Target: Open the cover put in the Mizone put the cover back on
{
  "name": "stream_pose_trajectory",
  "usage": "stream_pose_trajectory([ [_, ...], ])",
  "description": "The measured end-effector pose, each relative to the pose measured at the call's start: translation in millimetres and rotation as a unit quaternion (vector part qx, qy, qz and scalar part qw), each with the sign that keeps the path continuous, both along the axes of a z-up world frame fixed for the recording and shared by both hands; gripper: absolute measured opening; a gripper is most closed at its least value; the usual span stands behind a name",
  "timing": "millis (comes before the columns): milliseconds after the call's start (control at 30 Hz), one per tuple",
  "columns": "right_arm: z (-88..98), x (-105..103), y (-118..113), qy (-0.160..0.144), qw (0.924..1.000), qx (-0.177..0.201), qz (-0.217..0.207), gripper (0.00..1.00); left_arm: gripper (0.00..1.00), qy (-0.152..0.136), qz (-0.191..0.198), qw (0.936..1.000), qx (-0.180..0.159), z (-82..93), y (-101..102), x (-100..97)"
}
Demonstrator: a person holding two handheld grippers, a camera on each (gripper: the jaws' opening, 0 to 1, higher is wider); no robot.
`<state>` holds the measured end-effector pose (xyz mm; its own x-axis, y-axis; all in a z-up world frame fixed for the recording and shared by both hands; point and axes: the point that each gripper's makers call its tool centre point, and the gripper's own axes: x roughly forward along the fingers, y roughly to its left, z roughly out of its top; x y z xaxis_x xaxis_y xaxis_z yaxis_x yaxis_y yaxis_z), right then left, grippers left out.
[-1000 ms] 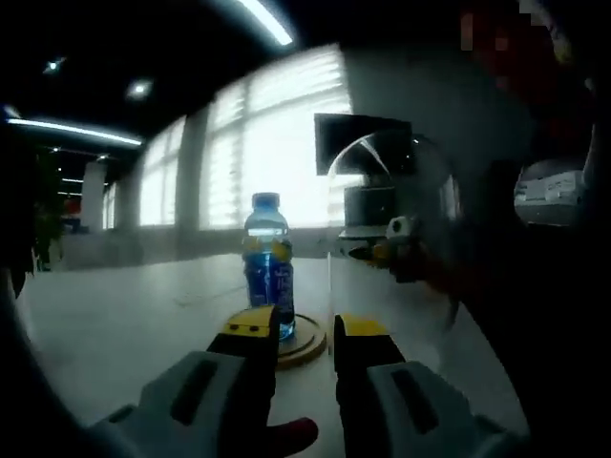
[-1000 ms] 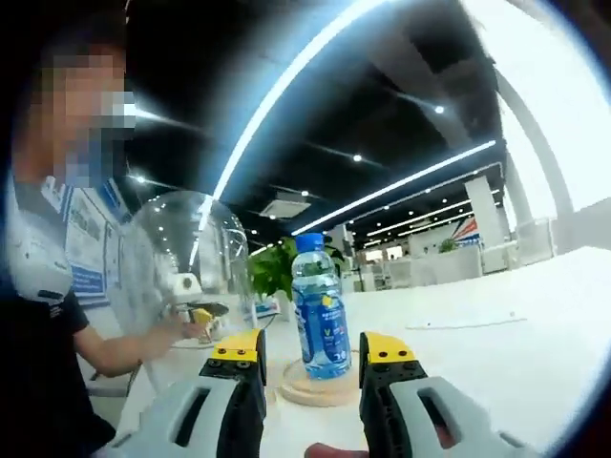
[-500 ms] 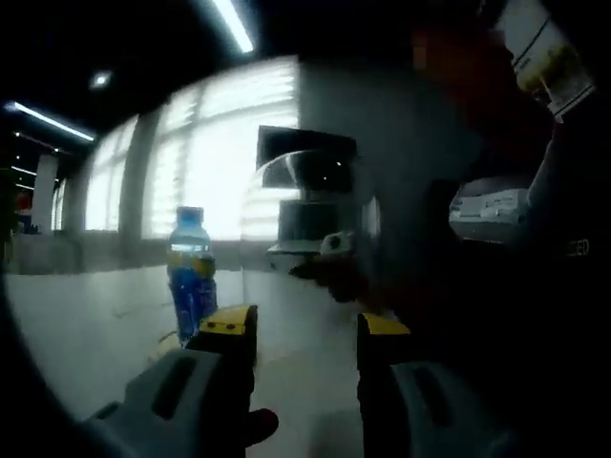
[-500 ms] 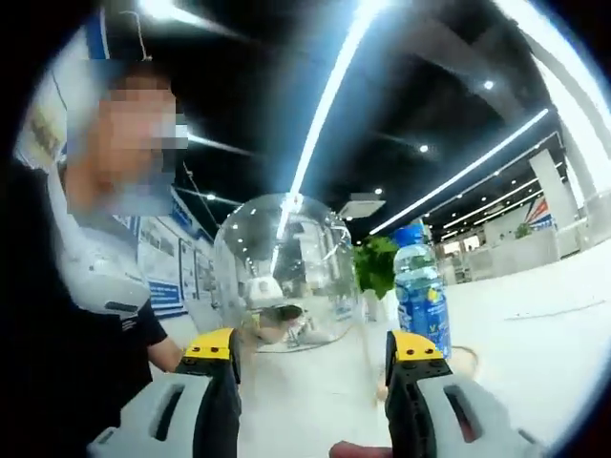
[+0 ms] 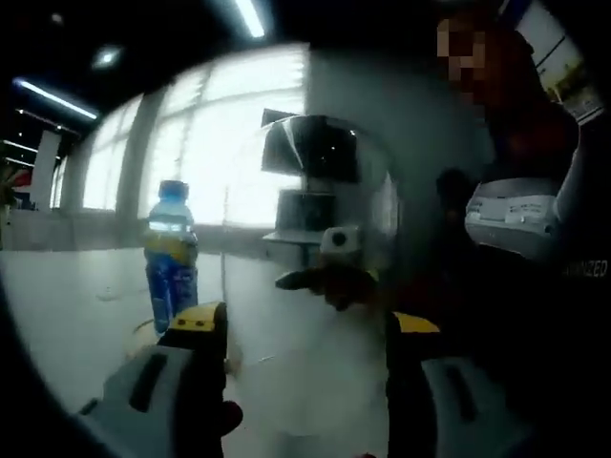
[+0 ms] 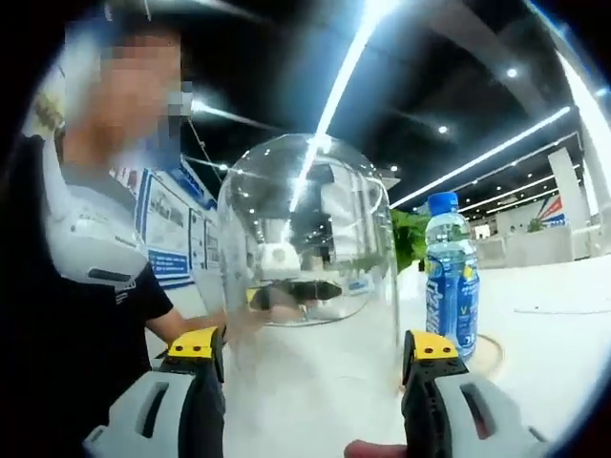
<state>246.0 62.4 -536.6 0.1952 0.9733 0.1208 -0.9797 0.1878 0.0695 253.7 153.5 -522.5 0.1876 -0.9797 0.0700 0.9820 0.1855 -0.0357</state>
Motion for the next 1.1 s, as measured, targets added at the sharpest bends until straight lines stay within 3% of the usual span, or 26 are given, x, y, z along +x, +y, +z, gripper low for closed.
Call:
stream_pose_trajectory([
  [167,1.3,2,1,0.000,1.0000,0.002,-0.002,0.71,0.65,0.016,0.000,0.9999,0.005,-4.2,-4,1.5],
  [267,2.1,6,5,0.011,0.9999,0.006,0.000,0.71,0.67,-0.029,0.010,0.9993,0.023,-7.8,-10,0.9],
  [367,-2.7,8,9,0.006,0.9998,-0.016,-0.002,0.72,0.67,-0.014,0.009,0.9997,0.021,-9.1,-10,1.7],
  [600,2.5,12,21,0.005,0.9978,-0.064,0.017,0.77,0.67,-0.019,0.017,0.9993,0.028,-11.1,-11,3.3],
  [867,0.7,14,35,0.002,0.9871,-0.146,0.066,0.84,0.69,-0.021,0.022,0.9991,0.028,-11.5,-13,4.3],
  [1000,0.0,15,37,-0.002,0.9864,-0.147,0.073,0.86,0.70,-0.020,0.024,0.9991,0.030,-12.7,-14,6.4],
  [1100,2.0,15,39,-0.002,0.9908,-0.113,0.074,0.87,0.71,-0.011,0.024,0.9993,0.028,-13.9,-15,8.0],
])
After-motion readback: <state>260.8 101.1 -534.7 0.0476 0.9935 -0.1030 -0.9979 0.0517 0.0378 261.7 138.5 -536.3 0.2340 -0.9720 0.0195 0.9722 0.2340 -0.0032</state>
